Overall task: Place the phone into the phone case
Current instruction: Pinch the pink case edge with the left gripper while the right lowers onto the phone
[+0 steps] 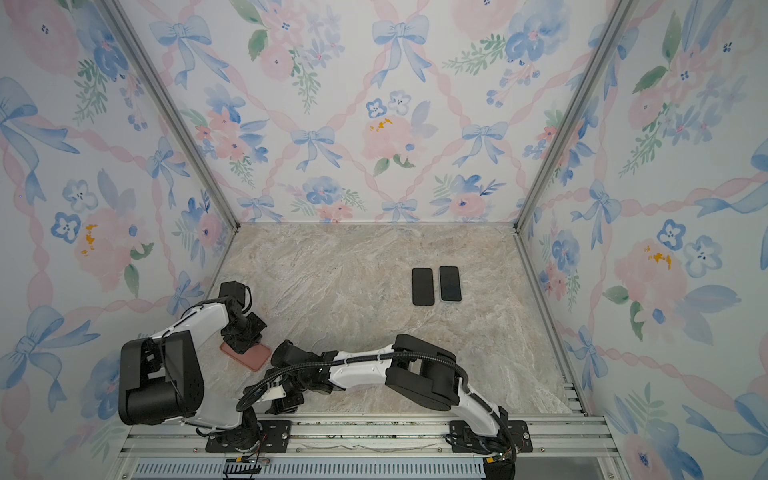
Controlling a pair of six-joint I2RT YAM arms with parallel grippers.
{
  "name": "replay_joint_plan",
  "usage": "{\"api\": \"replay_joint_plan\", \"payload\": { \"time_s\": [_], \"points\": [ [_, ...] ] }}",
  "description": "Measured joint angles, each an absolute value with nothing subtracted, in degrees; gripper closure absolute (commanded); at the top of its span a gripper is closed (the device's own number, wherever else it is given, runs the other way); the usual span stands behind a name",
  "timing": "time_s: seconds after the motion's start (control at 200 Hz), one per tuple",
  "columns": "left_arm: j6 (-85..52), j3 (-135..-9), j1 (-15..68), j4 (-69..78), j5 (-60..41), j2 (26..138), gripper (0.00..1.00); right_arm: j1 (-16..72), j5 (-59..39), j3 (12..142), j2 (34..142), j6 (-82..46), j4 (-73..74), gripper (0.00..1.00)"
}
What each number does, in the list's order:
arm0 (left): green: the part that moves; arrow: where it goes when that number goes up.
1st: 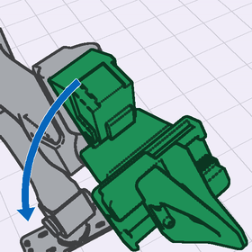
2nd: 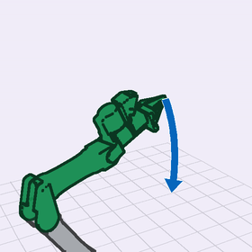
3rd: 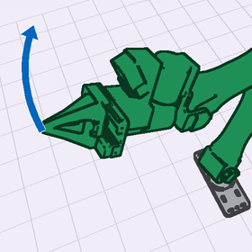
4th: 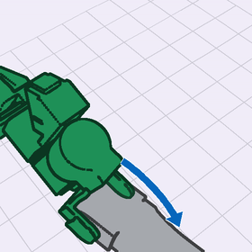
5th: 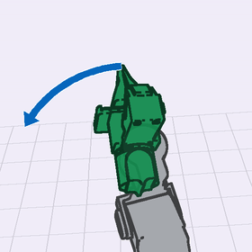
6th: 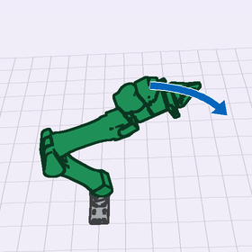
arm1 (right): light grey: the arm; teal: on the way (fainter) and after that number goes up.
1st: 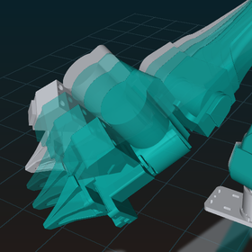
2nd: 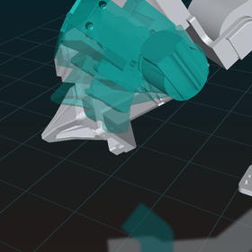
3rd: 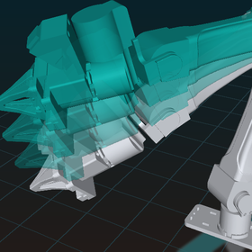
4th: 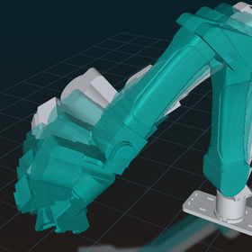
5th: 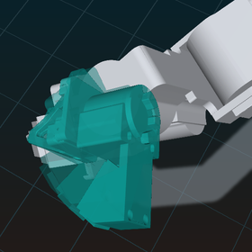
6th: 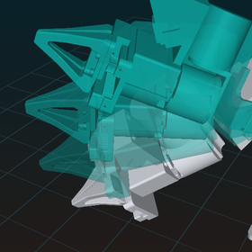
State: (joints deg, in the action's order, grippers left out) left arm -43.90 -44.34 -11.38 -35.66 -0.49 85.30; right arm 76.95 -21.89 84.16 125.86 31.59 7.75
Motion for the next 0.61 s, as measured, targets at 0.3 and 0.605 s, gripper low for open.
{"api": "replay_joint_plan", "payload": {
  "time_s": [0.3, 0.605],
  "points": [
    [-43.90, -44.42, -11.35, -34.41, -1.13, 85.56, 0.95, 76.97, -20.64, 78.87, 125.19, 25.69, 13.56, 0.33],
    [-43.90, -44.45, -11.35, -34.41, -1.13, 85.56, 0.96, 77.38, -20.34, 79.35, 125.27, 24.69, 13.85, 0.33]
  ]
}}
